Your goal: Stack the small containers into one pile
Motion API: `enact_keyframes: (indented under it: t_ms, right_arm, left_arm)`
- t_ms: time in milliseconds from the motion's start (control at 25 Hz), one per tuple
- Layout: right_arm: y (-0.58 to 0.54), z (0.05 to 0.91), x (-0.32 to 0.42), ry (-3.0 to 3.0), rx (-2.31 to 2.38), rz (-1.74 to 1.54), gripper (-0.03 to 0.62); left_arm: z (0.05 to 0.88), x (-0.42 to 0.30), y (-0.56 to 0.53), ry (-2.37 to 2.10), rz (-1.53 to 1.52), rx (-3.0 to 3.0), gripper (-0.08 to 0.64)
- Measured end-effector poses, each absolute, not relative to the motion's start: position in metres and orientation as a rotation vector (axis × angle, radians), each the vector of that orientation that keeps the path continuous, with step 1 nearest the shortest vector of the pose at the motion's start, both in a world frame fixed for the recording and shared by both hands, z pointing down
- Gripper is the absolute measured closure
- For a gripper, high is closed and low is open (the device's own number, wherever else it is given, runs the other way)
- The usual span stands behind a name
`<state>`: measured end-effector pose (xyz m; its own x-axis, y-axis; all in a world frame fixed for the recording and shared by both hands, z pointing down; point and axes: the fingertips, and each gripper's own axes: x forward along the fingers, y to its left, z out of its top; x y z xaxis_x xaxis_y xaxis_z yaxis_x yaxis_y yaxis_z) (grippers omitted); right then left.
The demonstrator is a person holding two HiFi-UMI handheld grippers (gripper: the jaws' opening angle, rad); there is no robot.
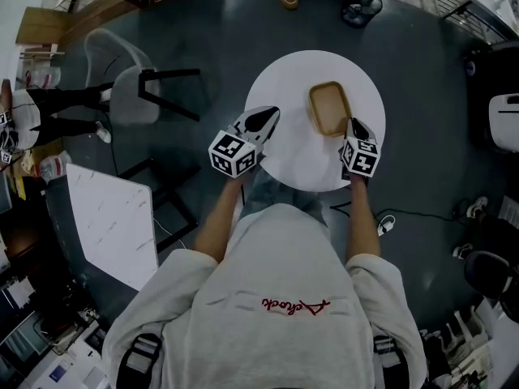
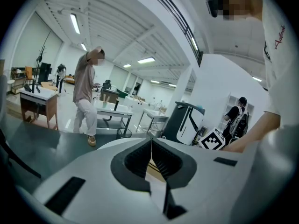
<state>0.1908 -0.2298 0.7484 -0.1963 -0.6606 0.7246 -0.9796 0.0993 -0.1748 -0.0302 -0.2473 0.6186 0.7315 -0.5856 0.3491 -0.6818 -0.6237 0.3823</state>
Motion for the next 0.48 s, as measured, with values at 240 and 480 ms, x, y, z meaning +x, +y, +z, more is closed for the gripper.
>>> enact_keyframes:
  t_ms: [240,480]
  right_arm:
    - [-0.2345,0.7499,0.1899,-1.938,1.595,0.904,0.469]
    - [-0.2342,0.7455,0.1939,-1.928,1.619,0.872,0.469]
  left_arm:
    - [0.6227,-0.0304,-0.2489,-0.958,0.264,2.434,0.548]
    - [0.6220,-0.0300,-0.2481,-0.955,0.261,2.440,0.549]
